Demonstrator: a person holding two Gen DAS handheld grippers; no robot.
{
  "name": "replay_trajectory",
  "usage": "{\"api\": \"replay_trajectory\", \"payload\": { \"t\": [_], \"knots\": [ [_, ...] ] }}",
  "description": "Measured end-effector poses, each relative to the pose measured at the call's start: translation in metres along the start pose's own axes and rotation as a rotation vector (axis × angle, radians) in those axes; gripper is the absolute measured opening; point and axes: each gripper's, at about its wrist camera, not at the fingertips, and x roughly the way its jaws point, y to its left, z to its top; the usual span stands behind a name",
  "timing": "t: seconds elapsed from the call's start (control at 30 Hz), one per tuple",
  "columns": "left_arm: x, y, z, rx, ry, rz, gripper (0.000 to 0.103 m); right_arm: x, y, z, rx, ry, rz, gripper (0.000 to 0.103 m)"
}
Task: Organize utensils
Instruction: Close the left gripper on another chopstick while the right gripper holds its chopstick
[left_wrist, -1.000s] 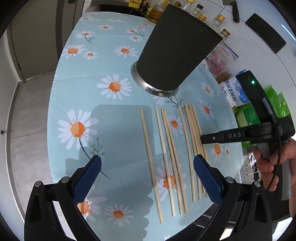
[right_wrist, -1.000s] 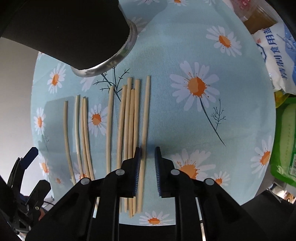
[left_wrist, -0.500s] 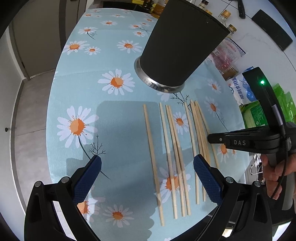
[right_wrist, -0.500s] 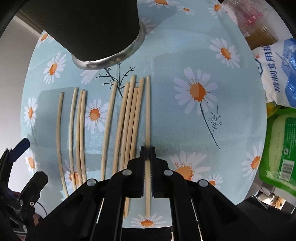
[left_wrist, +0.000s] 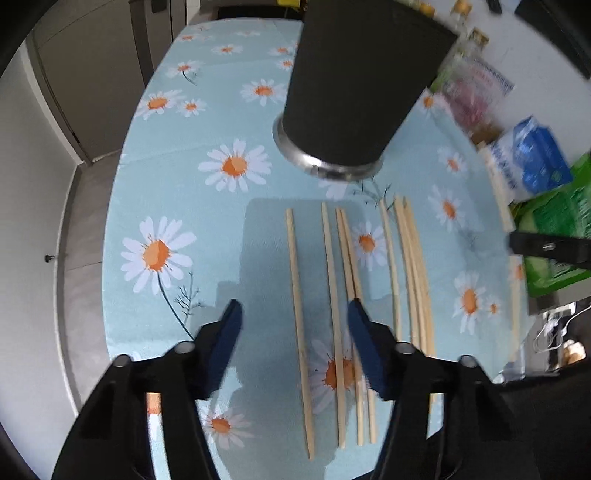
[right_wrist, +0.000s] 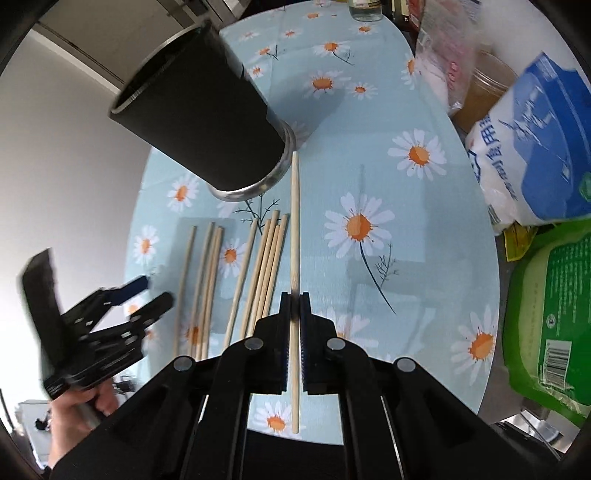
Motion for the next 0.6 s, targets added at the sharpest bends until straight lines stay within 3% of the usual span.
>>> {"api": "replay_trajectory", "payload": {
  "t": [0.13,0.33,0.6],
  "knots": [
    [0.01,-0.009,0.0,0.009,0.035,0.077,0.04,-0.008,-0.011,-0.005,0.0,-0.029,0.028,0.005],
    [0.016,-0.007,0.002,-0.017,0.069,0.109,0.03,-0.011,-0.021,-0.01,-0.028,-0.015,0.07,0.005],
    [0.023,-0.014,0.005,-0.002,0.113,0.132,0.028,-0.005,-0.028,-0.013,-0.068,0.021,0.104,0.005]
  ]
}}
